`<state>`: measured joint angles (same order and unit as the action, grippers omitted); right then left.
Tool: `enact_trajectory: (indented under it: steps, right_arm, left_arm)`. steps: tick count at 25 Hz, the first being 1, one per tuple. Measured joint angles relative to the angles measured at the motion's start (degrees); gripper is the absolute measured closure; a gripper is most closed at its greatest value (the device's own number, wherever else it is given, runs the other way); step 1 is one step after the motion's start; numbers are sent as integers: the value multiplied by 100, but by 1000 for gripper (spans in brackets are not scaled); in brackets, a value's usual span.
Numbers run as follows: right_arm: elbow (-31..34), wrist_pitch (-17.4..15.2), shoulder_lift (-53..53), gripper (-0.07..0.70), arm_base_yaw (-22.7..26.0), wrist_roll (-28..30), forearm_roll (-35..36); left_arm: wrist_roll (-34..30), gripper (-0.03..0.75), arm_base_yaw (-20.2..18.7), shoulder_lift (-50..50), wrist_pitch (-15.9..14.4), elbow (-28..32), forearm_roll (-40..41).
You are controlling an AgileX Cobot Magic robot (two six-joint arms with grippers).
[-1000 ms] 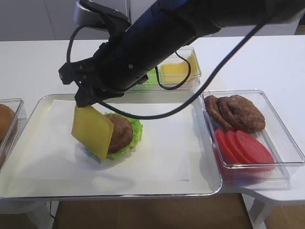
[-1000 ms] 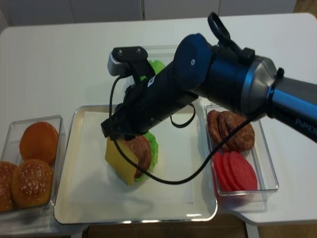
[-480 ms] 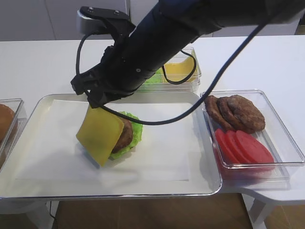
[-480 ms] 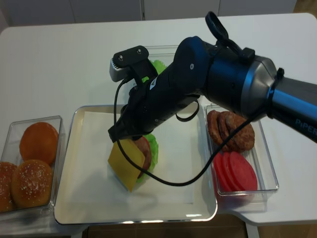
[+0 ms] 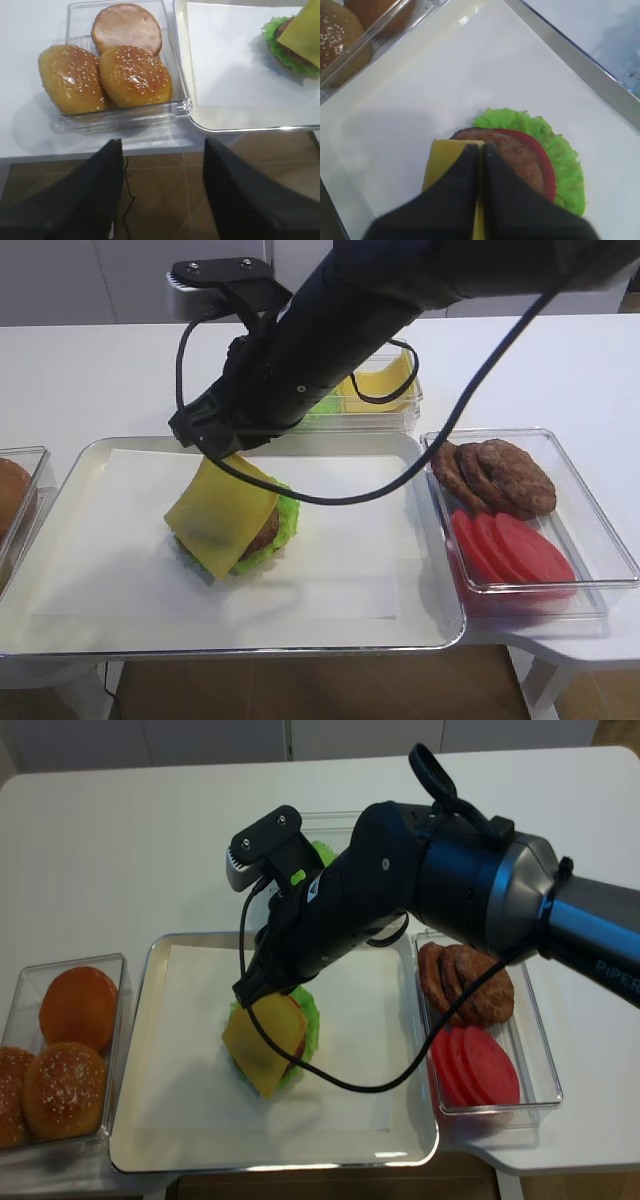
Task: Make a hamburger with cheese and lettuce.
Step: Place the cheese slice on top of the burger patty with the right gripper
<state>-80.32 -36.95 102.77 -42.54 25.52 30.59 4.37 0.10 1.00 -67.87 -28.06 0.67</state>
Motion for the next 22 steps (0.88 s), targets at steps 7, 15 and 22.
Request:
enact_trajectory:
  steps: [7, 15, 22]
  right_arm:
    - [0, 60, 144, 622, 0, 76, -62]
    - [0, 274, 156, 622, 0, 296, -62]
    - [0, 289, 287, 622, 0, 306, -62]
  left_arm:
    - [0, 334, 0, 0, 0, 0, 0]
    - [0, 334, 0, 0, 0, 0, 0]
    - [0, 334, 0, 0, 0, 0, 0]
